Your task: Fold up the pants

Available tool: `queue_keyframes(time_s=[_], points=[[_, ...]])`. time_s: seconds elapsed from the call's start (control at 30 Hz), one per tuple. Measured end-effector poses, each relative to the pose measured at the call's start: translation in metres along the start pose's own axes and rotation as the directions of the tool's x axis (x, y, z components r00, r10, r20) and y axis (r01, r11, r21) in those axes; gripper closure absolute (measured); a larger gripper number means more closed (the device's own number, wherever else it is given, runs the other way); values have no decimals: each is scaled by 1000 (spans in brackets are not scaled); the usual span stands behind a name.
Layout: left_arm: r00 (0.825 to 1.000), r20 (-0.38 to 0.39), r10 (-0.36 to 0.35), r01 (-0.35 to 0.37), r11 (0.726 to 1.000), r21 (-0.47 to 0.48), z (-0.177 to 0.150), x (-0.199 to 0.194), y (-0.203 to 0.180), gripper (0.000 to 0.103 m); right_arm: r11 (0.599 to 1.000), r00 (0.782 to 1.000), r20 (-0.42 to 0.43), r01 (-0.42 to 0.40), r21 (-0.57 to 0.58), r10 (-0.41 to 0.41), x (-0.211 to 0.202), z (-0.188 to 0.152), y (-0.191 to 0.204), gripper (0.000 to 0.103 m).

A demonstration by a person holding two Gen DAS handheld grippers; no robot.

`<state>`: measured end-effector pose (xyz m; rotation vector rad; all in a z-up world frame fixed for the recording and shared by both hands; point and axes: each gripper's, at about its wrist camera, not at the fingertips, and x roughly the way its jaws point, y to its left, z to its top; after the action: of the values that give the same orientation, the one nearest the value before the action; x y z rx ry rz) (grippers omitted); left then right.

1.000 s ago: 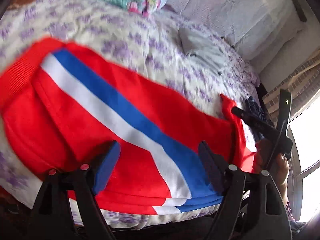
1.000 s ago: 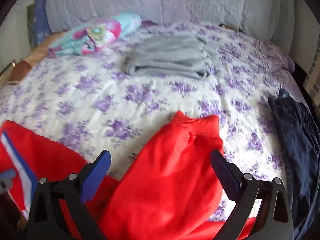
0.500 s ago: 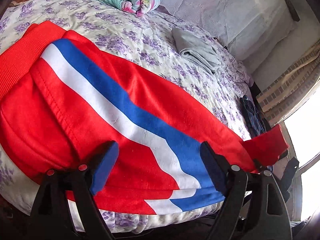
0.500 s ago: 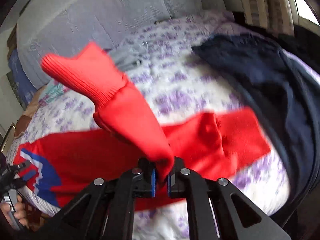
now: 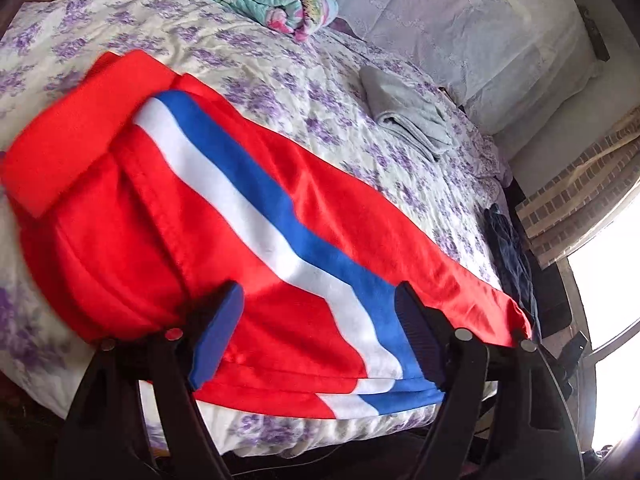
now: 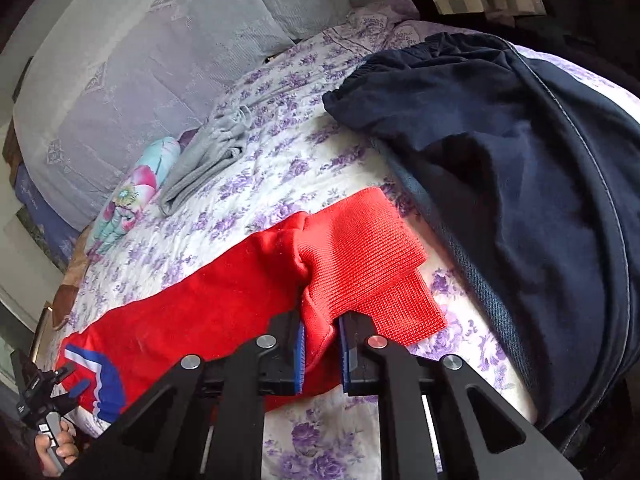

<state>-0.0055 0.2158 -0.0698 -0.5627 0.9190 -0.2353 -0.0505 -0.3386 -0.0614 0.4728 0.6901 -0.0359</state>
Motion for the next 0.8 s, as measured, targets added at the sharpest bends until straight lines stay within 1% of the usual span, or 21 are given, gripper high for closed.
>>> queue_keyframes(time_s=[0.07, 0.1, 0.13, 0.17, 0.23, 0.27, 0.3, 0.33, 0.37, 0.4, 0.43, 0.47, 0.5, 0.53, 0.57, 0.6, 0.63, 0.67, 0.7, 0.77, 0.8], points=[[1000, -11, -15, 14, 999, -52, 2, -6, 15, 50, 999, 1000, 11, -14, -29, 15, -9, -3, 4, 90], [1000, -15, -21, 20, 997, -76, 2, -8, 22, 56, 999, 1000, -8, 3, -44, -3, -7, -7, 6, 90], [1000, -17, -18, 16, 996, -87, 1, -8, 27, 67, 998, 999, -39, 29, -53, -31, -2, -10, 4, 90], [1000, -19, -8, 6, 996, -84, 0, -8, 31, 75, 997, 996, -72, 51, -64, -55, 4, -13, 2, 90], [1000, -21, -1, -1, 997, -76, -2, -10, 31, 77, 996, 995, -83, 42, -83, -49, 3, -12, -1, 88], [1000, -23, 4, -5, 998, -68, -3, -11, 28, 75, 995, 994, -92, 49, -90, -57, -2, -8, 0, 77], [1000, -26, 4, -6, 999, -51, -4, -13, 24, 70, 993, 993, -88, 71, -95, -80, -10, -3, 0, 57], [1000, -27, -7, 6, 999, -31, -5, -15, 18, 55, 990, 993, -59, 94, -101, -100, -23, 3, 1, 47], [1000, -20, -15, 15, 1000, -10, -6, -18, 10, 36, 988, 994, -4, 111, -105, -112, -40, 10, 0, 37], [1000, -3, -8, 8, 1000, 15, -6, -21, 0, 27, 983, 988, 69, 148, -113, -140, -58, 17, 2, 36], [999, 31, 22, -24, 998, 50, -6, -25, -12, 14, 976, 977, 130, 182, -121, -167, -73, 26, 4, 36], [997, 67, 35, -41, 995, 95, -4, -27, -26, 12, 972, 968, 183, 196, -127, -171, -84, 36, 10, 35], [997, 79, 26, -37, 989, 141, -2, -25, -39, 11, 976, 967, 211, 171, -135, -140, -91, 47, 17, 33], [997, 70, 12, -25, 982, 185, -1, -18, -53, 11, 983, 977, 201, 109, -150, -78, -91, 58, 25, 32], [999, 51, 17, -27, 976, 217, -1, -7, -65, 11, 985, 992, 128, 12, -172, 10, -80, 70, 39, 30], [999, 21, 37, -41, 967, 250, -2, 8, -75, 11, 975, 993, 13, -109, -196, 114, -62, 79, 56, 30], [996, -14, 83, -76, 960, 271, -6, 24, -79, 11, 952, 972, -99, -229, -206, 212, -42, 83, 76, 30], [988, -72, 135, -110, 954, 278, -12, 42, -79, 12, 921, 935, -199, -331, -206, 292, -19, 83, 99, 31], [979, -126, 159, -121, 955, 271, -19, 55, -73, 12, 897, 903, -278, -390, -207, 328, 2, 80, 121, 31], [976, -89, 201, -161, 930, 330, -38, 52, -72, 12, 853, 825, -435, -481, -203, 362, 47, 71, 166, 31], [974, -94, 204, -161, 927, 340, -45, 48, -71, 12, 839, 788, -492, -511, -188, 370, 67, 66, 186, 30]])
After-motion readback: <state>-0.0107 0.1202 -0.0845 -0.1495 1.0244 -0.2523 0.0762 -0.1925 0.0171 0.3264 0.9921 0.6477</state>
